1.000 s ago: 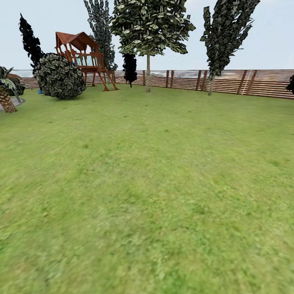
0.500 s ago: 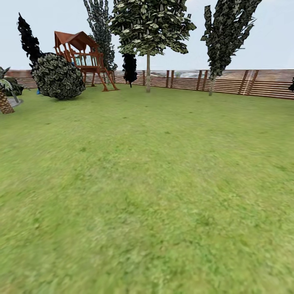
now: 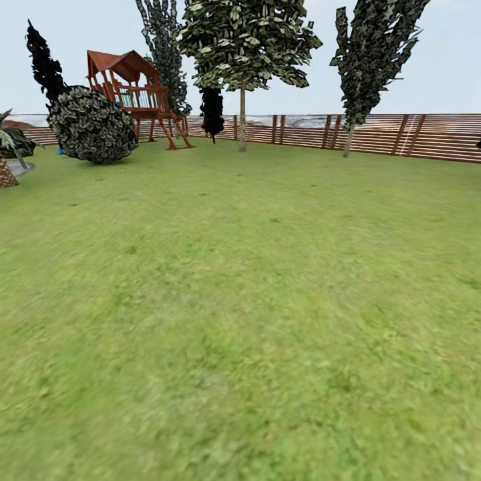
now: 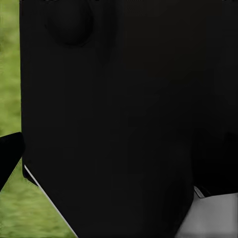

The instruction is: Take the three Easter eggs out of the wicker basket on the lawn in the garden, then place them on the lawn next to a single tree (choose any tree) so that all three eggs are next to the same tree and none are left in the basket.

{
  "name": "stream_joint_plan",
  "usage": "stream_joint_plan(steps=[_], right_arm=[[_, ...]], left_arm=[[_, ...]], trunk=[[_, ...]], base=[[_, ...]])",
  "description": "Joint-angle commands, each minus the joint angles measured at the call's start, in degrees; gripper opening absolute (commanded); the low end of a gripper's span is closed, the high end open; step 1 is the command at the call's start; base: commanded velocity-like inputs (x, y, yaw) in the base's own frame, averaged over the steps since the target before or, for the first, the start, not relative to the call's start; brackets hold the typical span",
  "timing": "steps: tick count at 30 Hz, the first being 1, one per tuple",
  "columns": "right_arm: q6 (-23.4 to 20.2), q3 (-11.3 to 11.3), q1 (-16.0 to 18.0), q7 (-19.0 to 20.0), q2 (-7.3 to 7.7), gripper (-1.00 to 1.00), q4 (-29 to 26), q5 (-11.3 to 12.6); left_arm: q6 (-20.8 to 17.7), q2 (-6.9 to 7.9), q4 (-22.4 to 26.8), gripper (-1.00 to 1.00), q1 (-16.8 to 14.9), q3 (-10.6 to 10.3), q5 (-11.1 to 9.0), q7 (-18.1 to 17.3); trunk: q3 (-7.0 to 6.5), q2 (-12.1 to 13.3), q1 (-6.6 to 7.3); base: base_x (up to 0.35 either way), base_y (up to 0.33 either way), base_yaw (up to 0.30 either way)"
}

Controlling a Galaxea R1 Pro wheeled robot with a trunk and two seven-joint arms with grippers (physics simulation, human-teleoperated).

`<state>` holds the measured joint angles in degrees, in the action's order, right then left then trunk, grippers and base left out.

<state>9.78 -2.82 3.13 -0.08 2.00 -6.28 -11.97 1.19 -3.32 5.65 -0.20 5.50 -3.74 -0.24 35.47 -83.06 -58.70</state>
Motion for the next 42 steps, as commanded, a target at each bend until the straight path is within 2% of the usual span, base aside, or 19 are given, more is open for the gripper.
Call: stream_joint_plan(steps=[1,42], right_arm=[[0.15,-0.26,0.03,-0.01,0.02,1.00,0.03,-0.07],[0.15,-0.26,0.03,-0.01,0.02,1.00,-0.14,-0.07]], left_arm=[[0.13,-0.02,-0.02,1.00,0.00,0.30,-0.39,-0.02],[0.13,-0.02,-0.02,1.00,0.00,0.30,-0.39,-0.02]], trunk=[[0.05,-0.02,-0.03],[0.50,-0.02,-0.03]], base=[[0.339,0.000,0.000],[0.339,0.000,0.013]])
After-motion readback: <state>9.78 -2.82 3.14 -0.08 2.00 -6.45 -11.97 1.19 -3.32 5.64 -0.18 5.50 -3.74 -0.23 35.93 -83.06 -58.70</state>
